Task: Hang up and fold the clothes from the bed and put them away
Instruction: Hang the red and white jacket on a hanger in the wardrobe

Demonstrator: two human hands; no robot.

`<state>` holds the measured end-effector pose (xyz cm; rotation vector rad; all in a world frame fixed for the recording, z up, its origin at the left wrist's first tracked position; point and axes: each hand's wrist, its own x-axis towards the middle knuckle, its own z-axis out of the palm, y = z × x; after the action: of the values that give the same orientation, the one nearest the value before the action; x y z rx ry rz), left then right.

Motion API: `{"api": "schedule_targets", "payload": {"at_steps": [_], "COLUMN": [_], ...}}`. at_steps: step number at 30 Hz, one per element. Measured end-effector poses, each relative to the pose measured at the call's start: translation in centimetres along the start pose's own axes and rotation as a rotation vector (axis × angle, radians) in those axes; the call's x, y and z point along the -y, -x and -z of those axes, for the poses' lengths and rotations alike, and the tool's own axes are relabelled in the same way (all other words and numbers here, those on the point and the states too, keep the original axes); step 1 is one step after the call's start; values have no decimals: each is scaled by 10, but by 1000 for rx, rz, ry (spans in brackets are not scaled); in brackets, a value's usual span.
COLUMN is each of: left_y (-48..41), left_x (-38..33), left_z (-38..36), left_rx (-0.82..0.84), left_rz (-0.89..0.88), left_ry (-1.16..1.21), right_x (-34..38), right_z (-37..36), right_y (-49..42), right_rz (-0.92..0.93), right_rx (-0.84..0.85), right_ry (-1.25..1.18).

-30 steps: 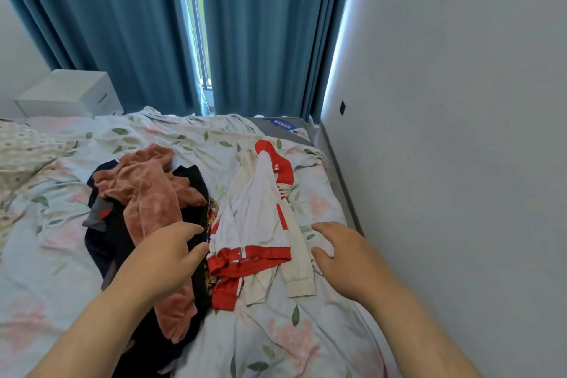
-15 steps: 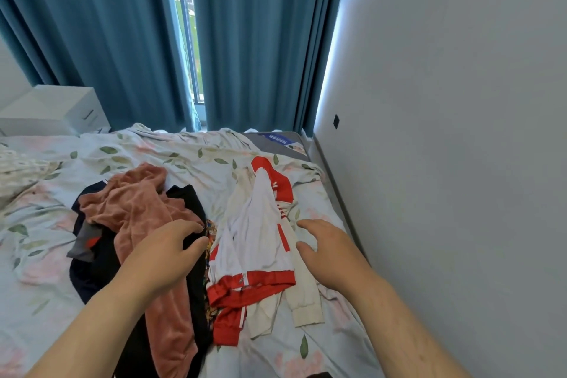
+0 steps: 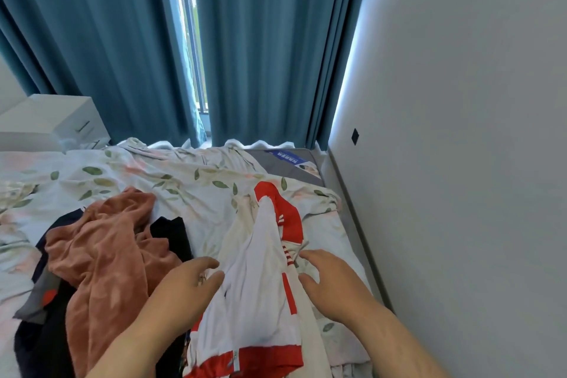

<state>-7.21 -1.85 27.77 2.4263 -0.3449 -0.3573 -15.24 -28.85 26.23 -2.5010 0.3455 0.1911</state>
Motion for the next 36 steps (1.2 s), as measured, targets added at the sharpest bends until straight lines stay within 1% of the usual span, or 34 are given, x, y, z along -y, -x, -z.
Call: {"api": "schedule_targets", "payload": {"at_steps": [2,6,10,13,14,16,17,19,21,23,26,28,30,32,34,36], "left_y": [-49,-147,-233,-276,-290,-312,-322,-340,-350,-353,-352,-347,-342,-340,-335,-326], "left_x": [2,19,56,99,115,141,151,166,173,176,180,179,172,165,152,138], "left_z": [-28,-89,-144,-189,-205,-229,-240,-258,-273,-285,-291,-292,-290,-285,-279,-277], "left_rx": [16,65,110,131,122,65,33,15,78,154,170,203,154,79,69,70], "left_rz": [47,120,188,311,371,466,476,457,421,382,438,475,562,575,538,562], "left_ry": [42,158,391,615,705,856,874,814,730,690,755,785,777,803,887,977], "right_x": [-21,-66,-107,-130,-134,-137,-138,-141,-145,-151,-156,-160,-164,-167,-171,-172], "right_z": [-12,-63,-131,-177,-191,-219,-232,-255,-277,-295,-302,-295,-284,-272,-261,-251], "right_y": [-47,-144,-225,-274,-292,-326,-342,-368,-378,-381,-391,-394,-383,-359,-328,-291], "right_rz": [-5,-18,-22,-114,-148,-166,-156,-159,-175,-142,-146,-190,-223,-229,-176,-108], "right_rx": [11,34,107,70,54,9,-23,-51,2,39,51,104,159,235,338,424], "right_ry": [-29,-115,-182,-409,-485,-561,-601,-740,-815,-755,-792,-853,-882,-866,-793,-715]}}
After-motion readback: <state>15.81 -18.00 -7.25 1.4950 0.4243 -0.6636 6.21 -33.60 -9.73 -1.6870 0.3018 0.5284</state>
